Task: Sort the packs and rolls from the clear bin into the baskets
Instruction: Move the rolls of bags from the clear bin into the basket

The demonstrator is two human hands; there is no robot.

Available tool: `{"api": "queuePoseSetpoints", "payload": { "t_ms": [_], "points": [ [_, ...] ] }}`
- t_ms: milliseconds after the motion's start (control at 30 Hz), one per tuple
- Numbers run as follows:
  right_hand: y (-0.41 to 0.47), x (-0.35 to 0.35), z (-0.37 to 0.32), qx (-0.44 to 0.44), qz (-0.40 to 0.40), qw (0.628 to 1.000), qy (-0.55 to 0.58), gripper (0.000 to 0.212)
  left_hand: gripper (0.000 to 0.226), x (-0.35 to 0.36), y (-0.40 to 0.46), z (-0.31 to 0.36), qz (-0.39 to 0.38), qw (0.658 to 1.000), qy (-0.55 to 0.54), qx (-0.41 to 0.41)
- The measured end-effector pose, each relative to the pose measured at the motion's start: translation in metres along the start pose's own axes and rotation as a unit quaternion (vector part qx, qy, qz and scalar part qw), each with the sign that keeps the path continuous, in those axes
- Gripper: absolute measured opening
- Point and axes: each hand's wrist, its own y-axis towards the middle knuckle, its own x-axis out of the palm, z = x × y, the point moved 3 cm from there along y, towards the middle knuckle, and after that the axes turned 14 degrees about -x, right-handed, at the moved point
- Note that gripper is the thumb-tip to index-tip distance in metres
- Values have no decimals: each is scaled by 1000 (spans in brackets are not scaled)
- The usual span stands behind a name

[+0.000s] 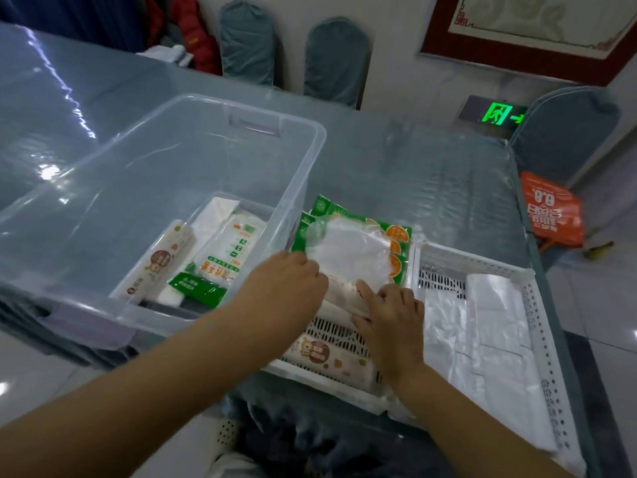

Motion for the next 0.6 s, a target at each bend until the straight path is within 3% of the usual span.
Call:
{"api": "queuePoseSetpoints", "payload": {
  "t_ms": [100, 167, 467, 600],
  "points": [
    [0, -7, 11, 37, 8, 999, 6, 62, 36, 41, -11, 22, -134, 989, -26, -50],
    [0, -11, 16, 54, 10, 998, 14, 62, 36, 73, -12, 20, -177, 980, -32, -87],
    [-4, -7, 5, 60, -7, 994, 87, 62, 50, 131, -11, -5, -135, 980, -112, -96],
    [-2, 11, -15, 16, -58, 991, 119, 55, 27, 127, -17, -8, -119, 969, -147, -155]
  ]
}}
